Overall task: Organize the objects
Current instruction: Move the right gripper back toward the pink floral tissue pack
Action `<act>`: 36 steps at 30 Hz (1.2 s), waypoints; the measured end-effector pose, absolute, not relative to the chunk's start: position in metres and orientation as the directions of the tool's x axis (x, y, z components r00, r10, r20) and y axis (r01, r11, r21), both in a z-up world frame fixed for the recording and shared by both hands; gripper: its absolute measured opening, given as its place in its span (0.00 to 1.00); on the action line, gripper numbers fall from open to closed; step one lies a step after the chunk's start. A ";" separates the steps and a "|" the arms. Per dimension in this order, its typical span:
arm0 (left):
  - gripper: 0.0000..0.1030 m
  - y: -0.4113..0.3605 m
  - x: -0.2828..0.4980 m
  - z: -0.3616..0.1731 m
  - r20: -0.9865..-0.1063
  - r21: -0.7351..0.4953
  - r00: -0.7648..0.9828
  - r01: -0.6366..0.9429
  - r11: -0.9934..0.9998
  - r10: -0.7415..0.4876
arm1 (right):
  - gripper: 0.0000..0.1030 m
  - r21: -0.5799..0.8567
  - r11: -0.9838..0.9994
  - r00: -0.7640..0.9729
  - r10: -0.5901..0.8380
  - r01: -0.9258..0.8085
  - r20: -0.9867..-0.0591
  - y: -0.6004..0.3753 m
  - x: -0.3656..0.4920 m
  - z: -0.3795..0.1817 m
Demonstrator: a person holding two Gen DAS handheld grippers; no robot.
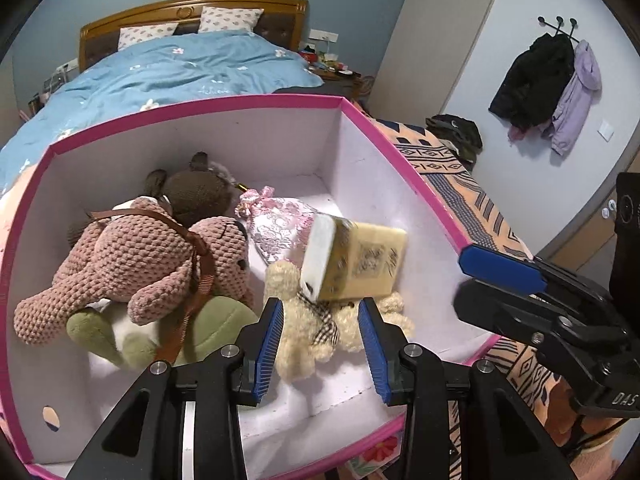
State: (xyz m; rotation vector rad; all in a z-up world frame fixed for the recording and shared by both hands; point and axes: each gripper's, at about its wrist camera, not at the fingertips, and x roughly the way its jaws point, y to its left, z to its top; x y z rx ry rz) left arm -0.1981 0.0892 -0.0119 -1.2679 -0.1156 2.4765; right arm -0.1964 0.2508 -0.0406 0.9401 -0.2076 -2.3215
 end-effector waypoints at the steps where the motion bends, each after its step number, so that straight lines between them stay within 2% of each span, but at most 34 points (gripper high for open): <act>1: 0.39 0.089 -0.196 -0.011 -0.764 -0.226 -0.544 -0.276 -0.934 0.346 | 0.47 0.359 -0.794 -0.554 -0.602 0.490 -0.575 0.251 -0.195 -0.040; 12: 0.55 0.079 -0.135 0.016 -0.652 -0.178 -0.648 -0.374 -0.910 0.394 | 0.51 0.344 -0.760 -0.536 -0.638 0.551 -0.553 0.255 -0.160 -0.037; 16: 0.57 0.075 -0.108 0.019 -0.611 -0.153 -0.684 -0.392 -0.907 0.399 | 0.57 0.343 -0.746 -0.537 -0.655 0.571 -0.532 0.261 -0.140 -0.038; 20: 0.57 0.072 -0.089 0.015 -0.594 -0.171 -0.671 -0.435 -0.884 0.445 | 0.57 0.346 -0.735 -0.522 -0.665 0.583 -0.534 0.263 -0.125 -0.047; 25: 0.57 0.077 -0.078 -0.009 -0.636 -0.197 -0.621 -0.444 -0.874 0.458 | 0.57 0.354 -0.749 -0.489 -0.643 0.560 -0.590 0.261 -0.119 -0.072; 31: 0.57 0.088 -0.097 -0.052 -0.752 -0.232 -0.506 -0.395 -0.889 0.422 | 0.57 0.391 -0.762 -0.425 -0.624 0.516 -0.655 0.256 -0.130 -0.106; 36: 0.57 0.096 -0.105 -0.067 -0.776 -0.274 -0.454 -0.381 -0.883 0.437 | 0.57 0.420 -0.765 -0.399 -0.624 0.488 -0.672 0.255 -0.139 -0.123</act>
